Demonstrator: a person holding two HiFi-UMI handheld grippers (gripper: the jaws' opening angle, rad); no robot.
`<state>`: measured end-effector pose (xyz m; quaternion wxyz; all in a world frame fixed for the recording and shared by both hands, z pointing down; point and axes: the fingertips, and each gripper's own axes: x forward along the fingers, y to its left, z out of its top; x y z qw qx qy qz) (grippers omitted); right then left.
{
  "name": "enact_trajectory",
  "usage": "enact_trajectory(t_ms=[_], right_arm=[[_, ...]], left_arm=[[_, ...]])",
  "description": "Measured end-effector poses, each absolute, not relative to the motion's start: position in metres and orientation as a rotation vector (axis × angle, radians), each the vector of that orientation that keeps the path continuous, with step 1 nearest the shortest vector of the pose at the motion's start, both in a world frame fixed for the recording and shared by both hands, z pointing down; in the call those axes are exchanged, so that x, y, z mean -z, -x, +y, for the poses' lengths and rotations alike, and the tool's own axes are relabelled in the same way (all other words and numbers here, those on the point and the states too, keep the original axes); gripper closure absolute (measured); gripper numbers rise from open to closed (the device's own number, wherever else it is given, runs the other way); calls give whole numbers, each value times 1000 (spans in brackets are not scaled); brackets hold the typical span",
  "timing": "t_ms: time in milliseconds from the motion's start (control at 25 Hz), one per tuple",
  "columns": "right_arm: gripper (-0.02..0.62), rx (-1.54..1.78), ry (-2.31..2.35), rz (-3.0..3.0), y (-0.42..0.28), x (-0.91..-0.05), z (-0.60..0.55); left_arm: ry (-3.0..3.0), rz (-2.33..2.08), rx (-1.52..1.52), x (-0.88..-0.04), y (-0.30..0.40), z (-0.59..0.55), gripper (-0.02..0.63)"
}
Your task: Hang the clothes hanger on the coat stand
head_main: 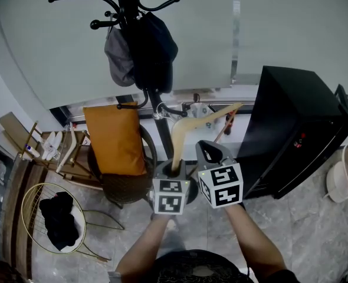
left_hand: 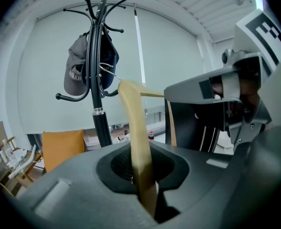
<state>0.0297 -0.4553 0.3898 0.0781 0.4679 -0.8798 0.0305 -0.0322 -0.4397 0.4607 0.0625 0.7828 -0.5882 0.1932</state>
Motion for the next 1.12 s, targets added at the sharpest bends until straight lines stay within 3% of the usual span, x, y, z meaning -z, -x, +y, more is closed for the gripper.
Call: enact_trajectory(t_ms=[1120], right_arm=[[592,-137,-1402,-2629,-12,-394,-492]], left_arm=[[-2430,-1737,-870,-497,65,-478,565]])
